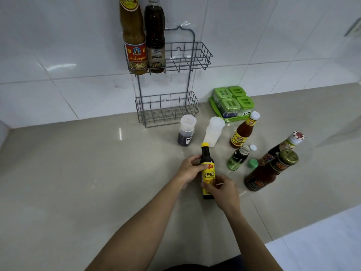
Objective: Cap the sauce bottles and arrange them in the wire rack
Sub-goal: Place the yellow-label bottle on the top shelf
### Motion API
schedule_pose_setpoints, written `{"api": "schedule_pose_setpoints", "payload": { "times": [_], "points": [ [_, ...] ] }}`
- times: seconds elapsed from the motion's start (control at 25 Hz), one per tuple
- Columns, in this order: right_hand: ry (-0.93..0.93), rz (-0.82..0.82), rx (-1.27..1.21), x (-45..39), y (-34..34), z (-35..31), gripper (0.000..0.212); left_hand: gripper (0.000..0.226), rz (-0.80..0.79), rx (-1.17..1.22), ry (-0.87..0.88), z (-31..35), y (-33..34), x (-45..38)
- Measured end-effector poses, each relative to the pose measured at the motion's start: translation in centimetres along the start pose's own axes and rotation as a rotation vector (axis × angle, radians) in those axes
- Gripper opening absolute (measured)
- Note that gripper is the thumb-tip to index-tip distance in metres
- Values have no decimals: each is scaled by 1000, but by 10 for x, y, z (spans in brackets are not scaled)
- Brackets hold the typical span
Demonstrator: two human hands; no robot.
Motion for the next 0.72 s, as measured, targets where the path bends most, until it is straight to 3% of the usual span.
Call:
{"api": "schedule_pose_setpoints", "payload": {
  "times": [0.2,0.48,0.72],
  "points": [
    [-52,-33,-177,-5,6,-27,39,48,-39,154,78,31,-32,21],
    [-213,-36,-305,-5,11,-77,43,45,56,131,231,72,-71,43],
    [-261,-261,-434,-33,5,-123,27,46,17,44,440,118,-106,60]
  ]
}}
Point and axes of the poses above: each hand's wrist, its own x-axis away from the middle knuckle, its own y-axis out of the palm, z = x × y, the point moved 1 cm from there along -x, towards the middle knuckle, and after that the axes turned 7 degrees about -x, right-handed, at the moved point
